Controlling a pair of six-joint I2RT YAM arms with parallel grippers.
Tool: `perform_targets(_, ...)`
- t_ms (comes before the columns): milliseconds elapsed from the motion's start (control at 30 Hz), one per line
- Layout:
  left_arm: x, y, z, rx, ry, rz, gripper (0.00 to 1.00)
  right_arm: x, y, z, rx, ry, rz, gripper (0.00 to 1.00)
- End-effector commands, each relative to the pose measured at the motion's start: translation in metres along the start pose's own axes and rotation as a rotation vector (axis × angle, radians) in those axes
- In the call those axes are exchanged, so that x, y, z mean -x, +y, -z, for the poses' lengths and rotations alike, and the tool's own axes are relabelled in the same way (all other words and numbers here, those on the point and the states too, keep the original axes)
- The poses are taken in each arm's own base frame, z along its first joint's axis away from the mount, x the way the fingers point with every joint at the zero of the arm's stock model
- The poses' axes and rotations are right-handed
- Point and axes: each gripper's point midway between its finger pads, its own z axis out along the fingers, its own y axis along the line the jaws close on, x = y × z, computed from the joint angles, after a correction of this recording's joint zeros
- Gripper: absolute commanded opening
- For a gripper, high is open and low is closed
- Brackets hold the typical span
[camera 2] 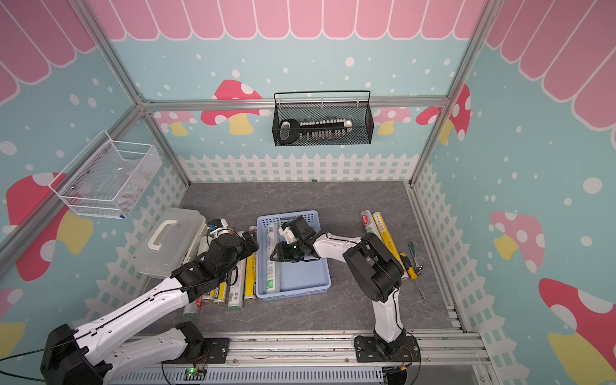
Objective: Put the plastic wrap into the basket
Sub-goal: Place the plastic wrap in the basket.
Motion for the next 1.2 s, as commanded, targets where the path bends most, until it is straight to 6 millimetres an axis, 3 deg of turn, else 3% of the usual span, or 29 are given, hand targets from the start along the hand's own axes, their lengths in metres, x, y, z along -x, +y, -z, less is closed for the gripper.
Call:
perform_targets(0,0.0,-0.009,-0.002,-0.026,0.019,-0.008,0.92,0.001,0.014,-0.011,0.083,0.035,0.02,0.49)
perform_targets(367,-0.002,-0.017,-0.004,-0.052,0.037,-0.028,0.92,0.005,0.017,-0.016,0.113,0.022,0.016,0.49)
perform_targets(500,-0.002,-0.036,-0.002,-0.129,0.07,-0.062,0.93,0.012,0.022,-0.001,0.093,-0.023,0.041,0.51)
perform_targets(633,0.003,-0.052,0.0,-0.181,0.076,-0.068,0.94,0.029,0.031,0.048,0.013,-0.142,0.118,0.53)
perform_targets(767,0.002,-0.076,0.002,-0.281,0.105,-0.065,0.94,0.038,0.013,0.108,-0.172,-0.244,0.184,0.54)
perform_targets(867,-0.003,-0.099,0.0,-0.356,0.151,-0.081,0.94,0.041,-0.018,0.165,-0.364,-0.329,0.21,0.54)
perform_targets(1033,-0.031,-0.156,-0.01,-0.468,0.268,-0.167,0.96,0.033,-0.091,0.261,-0.752,-0.427,0.2,0.54)
perform_targets(1167,-0.064,-0.199,-0.018,-0.526,0.358,-0.237,0.98,0.021,-0.136,0.3,-0.864,-0.423,0.113,0.54)
